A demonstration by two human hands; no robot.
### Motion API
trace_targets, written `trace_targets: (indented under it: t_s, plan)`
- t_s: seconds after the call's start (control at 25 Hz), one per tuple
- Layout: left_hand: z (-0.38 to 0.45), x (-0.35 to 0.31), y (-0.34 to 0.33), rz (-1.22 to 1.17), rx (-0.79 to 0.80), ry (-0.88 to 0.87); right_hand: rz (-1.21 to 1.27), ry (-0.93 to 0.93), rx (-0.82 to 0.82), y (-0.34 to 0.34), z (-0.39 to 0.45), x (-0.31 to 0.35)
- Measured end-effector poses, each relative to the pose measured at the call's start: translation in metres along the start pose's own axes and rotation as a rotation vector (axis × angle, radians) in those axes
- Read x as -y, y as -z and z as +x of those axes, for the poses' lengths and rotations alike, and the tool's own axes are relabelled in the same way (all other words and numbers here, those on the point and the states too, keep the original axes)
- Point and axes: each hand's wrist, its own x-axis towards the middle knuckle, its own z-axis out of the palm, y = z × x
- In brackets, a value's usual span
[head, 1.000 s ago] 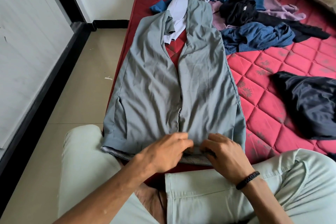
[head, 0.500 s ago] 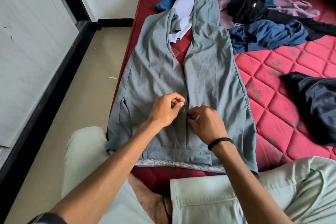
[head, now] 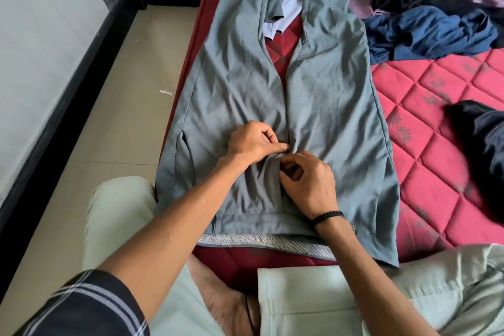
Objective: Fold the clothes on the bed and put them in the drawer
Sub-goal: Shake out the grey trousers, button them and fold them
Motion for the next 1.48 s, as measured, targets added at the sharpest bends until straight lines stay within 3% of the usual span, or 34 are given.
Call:
trace_targets:
  t_s: [0.16,0.32,0.52,0.76,0.88,1.08,1.24,1.4,1.48]
  plan:
    - [-0.001,-0.002,0.002,0.009,0.002,0.011,0.072,-0.107,-0.07,-0.007,-0.003,0.007]
    - [-0.005,-0.004,0.005,0.002,0.016,0.018,-0.07,0.044,-0.037,-0.007,-0.009,0.011]
    - [-0.01,0.0,0.013,-0.041,0.119,-0.037,-0.165,0.058,-0.022,-0.008,-0.006,0.014]
    - [-0.007,-0.001,0.005,-0.014,0.037,-0.022,-0.24,-0.078,0.202,0.003,0.01,0.018]
    - [-0.004,-0.003,0.006,0.006,0.031,-0.011,-0.263,-0.046,0.122,-0.002,0.008,0.02]
    - [-0.014,-0.003,-0.006,0.134,-0.098,-0.067,-0.164,0.194,-0.088,-0.012,-0.019,0.007]
    - [-0.018,-0.003,-0.009,0.184,-0.14,-0.087,-0.085,0.278,-0.005,-0.002,-0.038,-0.004]
    - [-0.02,-0.003,-0.009,0.153,-0.14,-0.086,-0.144,0.118,0.087,0.003,-0.031,0.003]
    - [-0.02,0.002,0.001,0.045,-0.029,-0.124,-0.165,0.062,0.16,0.009,-0.022,0.007]
